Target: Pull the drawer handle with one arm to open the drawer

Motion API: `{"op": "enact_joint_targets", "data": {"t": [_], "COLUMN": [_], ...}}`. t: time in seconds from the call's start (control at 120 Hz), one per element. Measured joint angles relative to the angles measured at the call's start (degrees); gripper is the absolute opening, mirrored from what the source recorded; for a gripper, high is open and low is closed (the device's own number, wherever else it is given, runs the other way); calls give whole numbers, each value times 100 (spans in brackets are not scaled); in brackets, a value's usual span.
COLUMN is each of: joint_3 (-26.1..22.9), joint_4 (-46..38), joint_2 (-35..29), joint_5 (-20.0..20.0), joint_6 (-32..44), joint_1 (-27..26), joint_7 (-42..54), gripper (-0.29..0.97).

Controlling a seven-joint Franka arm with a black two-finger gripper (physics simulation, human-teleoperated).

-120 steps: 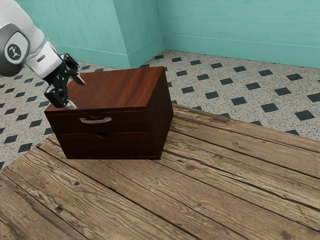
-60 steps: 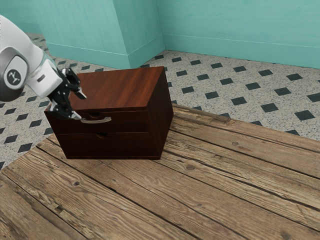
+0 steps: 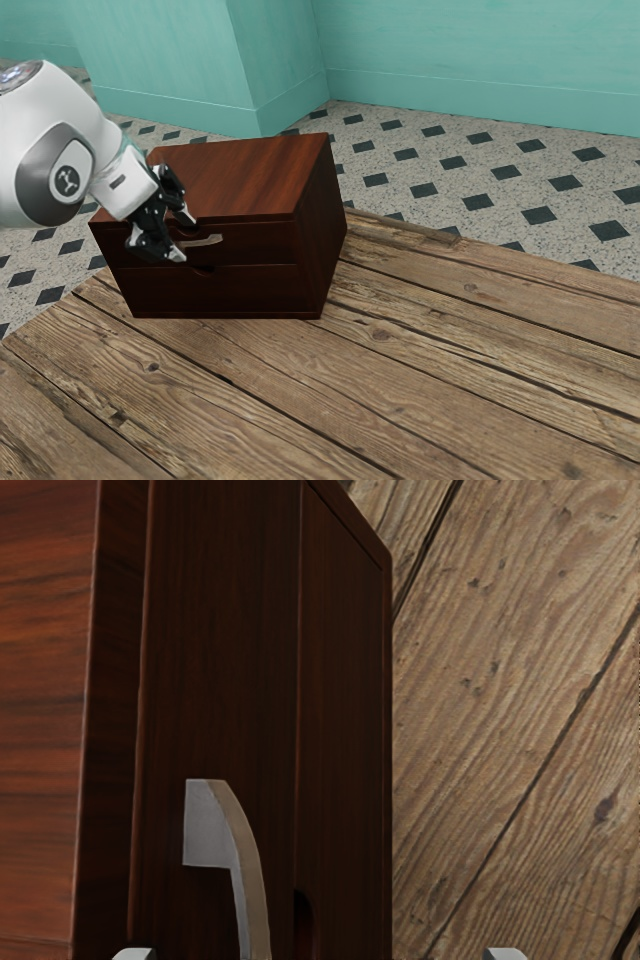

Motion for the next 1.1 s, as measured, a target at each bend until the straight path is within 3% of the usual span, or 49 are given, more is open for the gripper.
{"op": "enact_joint_targets", "data": {"t": [0.608,1.1], "joint_3": [34,37], "joint_4": [-79,-21], "joint_2": [227,279], "joint_5": [21,25], "joint_6": [332,426], "joint_1": [15,18], "joint_7": [-208,-276], "gripper": [35,18]}}
